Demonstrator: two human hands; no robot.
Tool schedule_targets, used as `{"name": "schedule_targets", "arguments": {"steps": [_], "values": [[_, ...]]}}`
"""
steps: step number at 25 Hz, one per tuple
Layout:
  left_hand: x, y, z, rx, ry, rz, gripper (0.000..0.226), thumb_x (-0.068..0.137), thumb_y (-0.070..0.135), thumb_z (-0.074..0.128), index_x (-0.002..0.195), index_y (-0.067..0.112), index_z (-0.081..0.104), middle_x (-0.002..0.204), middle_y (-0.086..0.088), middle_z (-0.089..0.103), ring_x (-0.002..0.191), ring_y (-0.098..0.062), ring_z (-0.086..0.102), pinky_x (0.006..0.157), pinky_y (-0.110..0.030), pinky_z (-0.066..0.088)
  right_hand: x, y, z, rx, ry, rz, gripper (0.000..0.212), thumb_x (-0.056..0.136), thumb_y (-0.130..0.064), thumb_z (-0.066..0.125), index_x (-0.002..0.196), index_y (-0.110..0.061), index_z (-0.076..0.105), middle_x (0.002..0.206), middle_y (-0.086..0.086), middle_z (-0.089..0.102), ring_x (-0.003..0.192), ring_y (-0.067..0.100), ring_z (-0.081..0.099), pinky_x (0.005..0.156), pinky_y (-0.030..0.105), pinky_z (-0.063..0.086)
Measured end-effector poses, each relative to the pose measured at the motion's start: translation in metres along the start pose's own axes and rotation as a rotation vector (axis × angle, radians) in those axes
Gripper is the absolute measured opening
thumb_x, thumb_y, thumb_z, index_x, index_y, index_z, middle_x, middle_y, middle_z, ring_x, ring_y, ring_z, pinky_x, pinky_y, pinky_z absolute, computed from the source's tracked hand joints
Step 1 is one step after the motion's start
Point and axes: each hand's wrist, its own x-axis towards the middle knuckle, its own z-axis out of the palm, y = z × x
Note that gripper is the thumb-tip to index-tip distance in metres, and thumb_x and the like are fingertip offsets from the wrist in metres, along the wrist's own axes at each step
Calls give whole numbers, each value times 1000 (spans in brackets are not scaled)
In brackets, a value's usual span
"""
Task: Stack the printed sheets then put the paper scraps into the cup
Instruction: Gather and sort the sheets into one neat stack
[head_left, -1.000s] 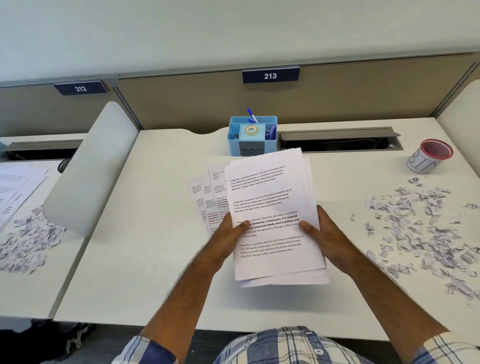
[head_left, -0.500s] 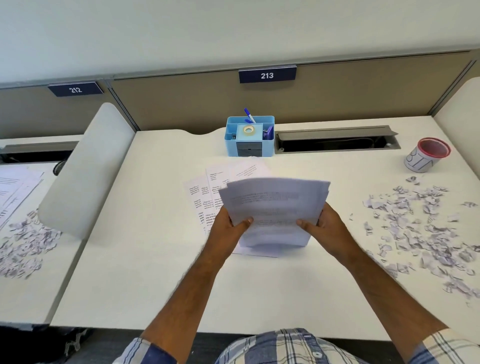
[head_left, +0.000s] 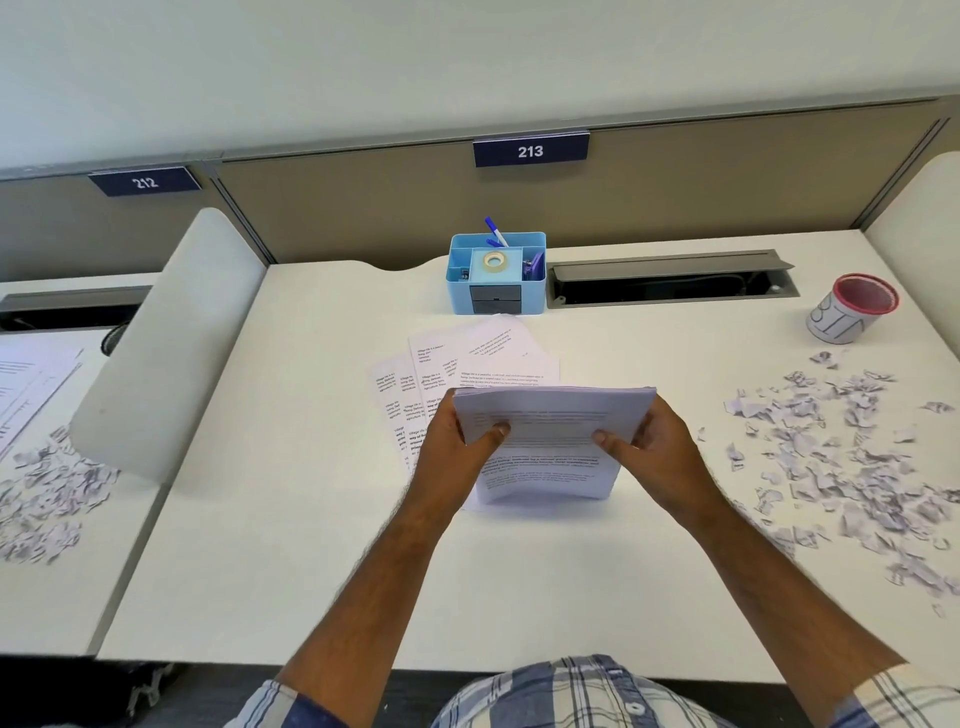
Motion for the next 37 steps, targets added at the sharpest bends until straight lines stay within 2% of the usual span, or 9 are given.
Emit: {"name": "schedule_targets", "arguments": {"steps": [2,6,12,18,22,25,28,31,37], "values": [[4,3,0,9,11,-1,53,91,19,81,136,32,55,127,13,71,120,-11,66,99,-33,58,2,0,2,12,-24,-23,43,89,-8,77,122,-28,59,119,-4,73,111,18,69,96,41,57],[7,5,6,25,21,-7,47,94,23,77,137,31,59,127,12,72,119,-12,66,103,-42,57,4,3,9,-9,31,13,35,91,-15,76,116,-33,60,115,-6,74,107,14,71,96,44,58],[6,8,6,35,73,83,45,91,21,81,127,29,54,126,7,66,119,-13,61,94,-28,58,4,-1,6,20,61,-57,34,88,-8,79,108,-27,58,103,-6,69,98,14,67,82,26,57],[12,8,12,4,52,35,55,95,25,77,142,33,50,134,14,65,126,-10,60,104,-36,54,9,8,15,-26,90,15,37,86,-19,81,117,-24,61,112,-6,73,99,8,71,86,29,60],[15,8,10,12,71,85,48,97,25,75,137,34,51,132,15,64,123,-5,60,99,-27,53,13,7,10,12,83,2,35,86,-16,81,113,-29,61,109,-8,74,98,8,72,79,22,59],[16,2,12,3,57,58,48,96,21,76,133,34,48,129,14,63,121,-5,60,94,-22,54,16,10,8,13,32,21,40,84,-16,83,114,-31,61,109,-9,74,101,9,71,84,28,59],[22,-10,13,-25,37,10,53,94,22,77,140,30,53,131,12,68,122,-8,64,101,-31,56,21,18,10,-19,10,39,41,85,-18,83,118,-30,62,110,-14,75,101,7,72,86,29,58],[27,-24,15,-40,25,-36,44,95,21,78,135,26,61,126,9,73,119,-12,68,105,-43,56,25,26,10,-22,-8,63,42,84,-21,83,120,-26,63,110,-12,76,101,8,72,86,30,58],[32,-36,27,-90,52,-114,35,94,24,78,126,27,67,117,8,77,108,-14,73,97,-47,61,31,50,11,-39,-30,143,39,84,-21,84,119,-21,68,111,-5,77,101,14,73,86,32,60]]}}
